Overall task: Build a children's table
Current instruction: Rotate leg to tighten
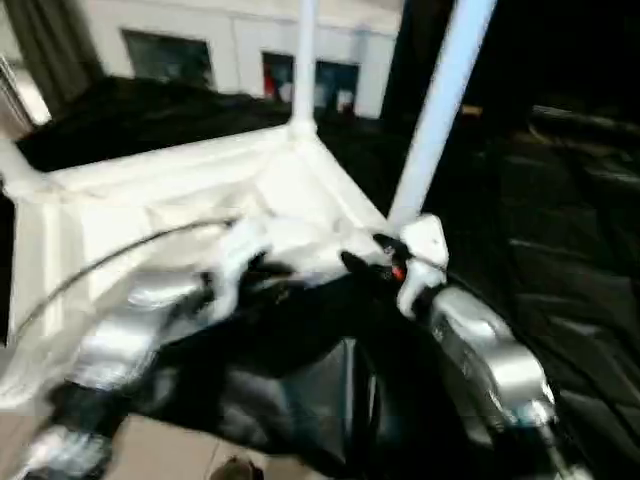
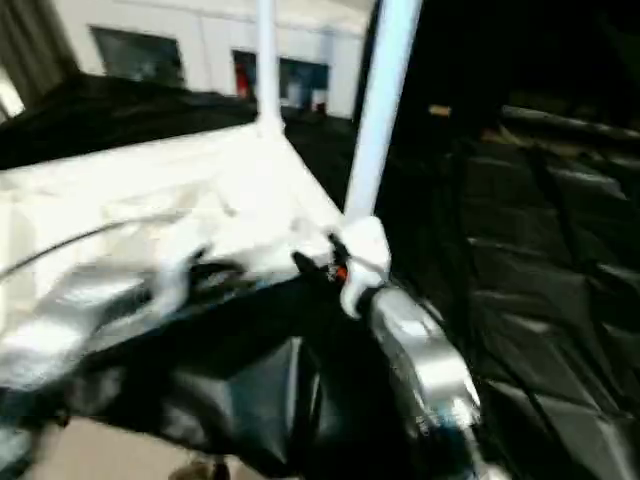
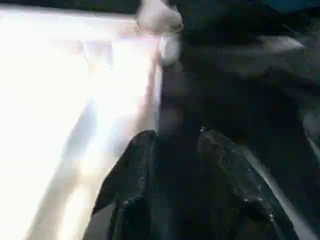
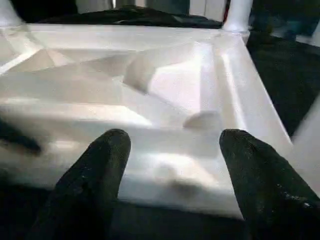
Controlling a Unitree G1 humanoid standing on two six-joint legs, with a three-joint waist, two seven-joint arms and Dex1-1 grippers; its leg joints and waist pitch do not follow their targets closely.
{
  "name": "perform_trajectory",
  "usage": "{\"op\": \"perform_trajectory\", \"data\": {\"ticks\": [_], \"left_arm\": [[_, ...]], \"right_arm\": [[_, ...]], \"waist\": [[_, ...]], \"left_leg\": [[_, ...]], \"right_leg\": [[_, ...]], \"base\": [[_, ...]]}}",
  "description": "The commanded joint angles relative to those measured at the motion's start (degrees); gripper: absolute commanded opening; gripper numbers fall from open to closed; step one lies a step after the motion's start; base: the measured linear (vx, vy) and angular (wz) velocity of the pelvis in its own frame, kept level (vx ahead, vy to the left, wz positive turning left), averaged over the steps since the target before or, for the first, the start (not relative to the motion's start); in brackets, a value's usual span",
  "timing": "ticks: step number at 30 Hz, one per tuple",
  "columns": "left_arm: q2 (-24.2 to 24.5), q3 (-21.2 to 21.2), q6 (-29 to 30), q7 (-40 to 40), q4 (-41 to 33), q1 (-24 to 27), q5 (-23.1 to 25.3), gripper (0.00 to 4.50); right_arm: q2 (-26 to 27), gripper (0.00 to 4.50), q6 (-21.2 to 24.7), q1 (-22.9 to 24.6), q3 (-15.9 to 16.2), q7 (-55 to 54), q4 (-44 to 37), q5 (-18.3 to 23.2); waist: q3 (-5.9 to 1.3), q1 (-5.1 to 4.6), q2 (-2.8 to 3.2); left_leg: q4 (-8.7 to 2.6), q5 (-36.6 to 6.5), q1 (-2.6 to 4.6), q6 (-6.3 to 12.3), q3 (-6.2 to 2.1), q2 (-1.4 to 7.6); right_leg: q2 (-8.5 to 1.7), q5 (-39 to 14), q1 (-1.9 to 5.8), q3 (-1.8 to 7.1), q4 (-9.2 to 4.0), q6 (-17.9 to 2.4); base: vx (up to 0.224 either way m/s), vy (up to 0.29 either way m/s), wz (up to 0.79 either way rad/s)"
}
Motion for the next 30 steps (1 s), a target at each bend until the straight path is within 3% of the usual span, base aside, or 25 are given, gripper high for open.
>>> {"op": "perform_trajectory", "data": {"ticks": [1, 3, 4, 5, 7, 8, 11, 12, 13, 17, 19, 23, 25, 29, 30], "left_arm": [[1.6, 1.2, 4.2, -1.2, -6.5, 1.9, -2.4, 1.90], [5.8, 3.2, 9.8, -2.0, -14.7, 7.0, -4.5, 2.16], [7.5, 3.9, 11.7, -2.2, -17.5, 8.9, -4.7, 2.16], [8.8, 4.5, 12.9, -2.5, -19.4, 10.5, -4.6, 2.29], [9.9, 5.2, 14.6, -2.3, -21.3, 11.8, -4.8, 2.36], [11.0, 6.1, 16.5, -1.8, -23.4, 13.1, -5.0, 2.49], [13.9, 8.1, 19.5, -0.3, -26.4, 16.3, -3.7, 2.75], [14.5, 8.7, 20.1, 0.0, -26.9, 17.0, -3.4, 2.75], [14.5, 8.7, 20.1, 0.0, -26.9, 17.0, -3.4, 3.06], [17.3, 10.4, 23.5, 1.9, -29.5, 19.4, -4.0, 3.34], [17.6, 10.6, 24.0, 2.1, -29.9, 19.8, -4.0, 3.49], [18.2, 10.4, 24.9, 2.8, -30.9, 20.6, -3.5, 3.89], [18.3, 10.1, 25.2, 3.4, -31.2, 20.8, -3.5, 3.97], [18.5, 9.3, 24.5, 5.0, -31.1, 21.1, -3.1, 4.31], [18.4, 9.2, 24.1, 5.3, -31.1, 21.2, -2.9, 4.40]], "right_arm": [[0.6, 3.22, -1.5, -2.0, -0.7, -0.6, 3.6, -0.1], [1.9, 3.22, -3.8, -6.6, -1.6, -1.3, 10.8, -0.1], [2.3, 3.22, -4.9, -8.4, -1.9, -1.7, 13.4, -0.3], [2.7, 3.22, -5.7, -9.9, -2.3, -1.8, 15.5, -0.2], [3.1, 3.22, -6.2, -10.8, -2.6, -1.9, 16.9, 0.0], [3.5, 3.22, -6.8, -11.8, -3.1, -2.2, 18.7, 0.2], [4.4, 3.22, -9.3, -14.6, -5.1, -6.0, 24.1, 0.0], [4.6, 3.22, -10.0, -15.4, -6.1, -7.7, 25.6, -0.1], [4.6, 3.22, -10.0, -15.4, -6.1, -7.7, 25.6, -0.1], [3.8, 3.22, -14.1, -18.9, -11.6, -15.4, 33.0, 1.2], [3.4, 3.22, -15.0, -19.4, -12.6, -16.5, 34.2, 1.4], [-0.1, 3.22, -17.8, -22.1, -18.2, -21.4, 40.2, 3.4], [-1.3, 3.22, -18.9, -22.9, -19.4, -22.5, 41.9, 3.7], [-4.4, 3.22, -21.3, -24.3, -21.5, -24.5, 45.6, 3.8], [-5.3, 3.22, -21.6, -24.5, -21.9, -24.8, 46.2, 3.8]], "waist": [[-3.21, -0.12, 0.43], [-3.00, -0.36, 0.10], [-3.16, -0.48, 0.34], [-2.86, -0.63, 0.01], [-2.84, -0.46, 0.12], [-2.98, -0.34, -0.29], [-2.96, -0.41, -0.37], [-3.00, -0.52, -0.59], [-2.87, -0.49, -0.57], [-3.12, -0.26, -0.52], [-2.98, -0.17, -0.53], [-3.33, 0.75, -0.41], [-3.39, 1.20, -0.53], [-3.62, 1.51, -0.96], [-3.64, 1.56, -0.95]], "left_leg": [[-4.20, -19.9, 2.23, -2.16, -0.72, 2.09], [-4.52, -19.7, 1.49, -2.31, -1.08, 2.00], [-4.44, -19.8, 1.69, -2.74, -1.06, 2.07], [-4.43, -19.7, 1.64, -2.65, -0.85, 1.83], [-4.40, -19.4, 1.87, -2.68, -0.76, 1.81], [-4.17, -17.6, 1.83, -2.42, -0.62, 1.79], [-4.14, -15.8, 1.49, -2.38, -0.71, 1.68], [-4.13, -15.9, 1.45, -2.54, -0.68, 1.66], [-4.18, -16.2, 1.49, -2.68, -0.66, 1.60], [-3.92, -17.2, 2.03, -3.57, -0.52, 1.54], [-3.92, -17.6, 2.06, -3.73, -0.48, 1.56], [-3.54, -17.3, 2.45, -4.06, -0.23, 1.49], [-3.41, -17.5, 2.59, -4.18, -0.05, 1.46], [-3.45, -17.5, 1.77, -4.48, -0.37, 1.36], [-3.39, -17.5, 1.87, -4.45, -0.38, 1.35]], "right_leg": [[-2.05, -16.4, 0.64, 2.18, -4.43, -9.3], [-2.18, -15.3, 1.19, 2.11, -3.96, -9.7], [-2.22, -14.8, 1.07, 2.06, -3.68, -9.6], [-1.84, -14.8, 1.00, 2.12, -3.95, -8.9], [-1.75, -14.1, 0.90, 2.23, -3.98, -8.5], [-1.80, -11.5, 1.05, 2.29, -3.66, -8.7], [-1.90, -10.6, 1.32, 2.23, -3.38, -8.6], [-1.90, -10.8, 1.33, 2.19, -3.41, -8.6], [-1.80, -11.6, 1.26, 2.19, -3.49, -8.4], [-1.60, -11.3, 0.99, 2.25, -3.41, -7.9], [-1.54, -11.3, 0.85, 2.28, -3.44, -7.8], [-1.38, -9.8, 0.67, 2.30, -3.30, -7.6], [-1.33, -9.8, 0.58, 2.28, -3.33, -7.7], [-1.62, -12.2, 1.25, 2.14, -3.28, -6.5], [-1.62, -12.5, 1.18, 2.11, -3.33, -6.5]], "base": [[0.000, 0.000, 0.00], [0.000, 0.000, 0.00], [0.000, 0.000, 0.00], [0.000, 0.000, 0.00], [0.000, 0.000, 0.00], [0.000, 0.000, 0.00], [0.000, 0.000, 0.00], [0.000, 0.000, 0.00], [0.000, 0.000, 0.00], [0.000, 0.000, 0.00], [0.000, 0.000, 0.00], [0.000, 0.000, 0.00], [0.000, 0.000, 0.00], [0.000, 0.000, 0.00], [0.000, 0.000, 0.00]]}}
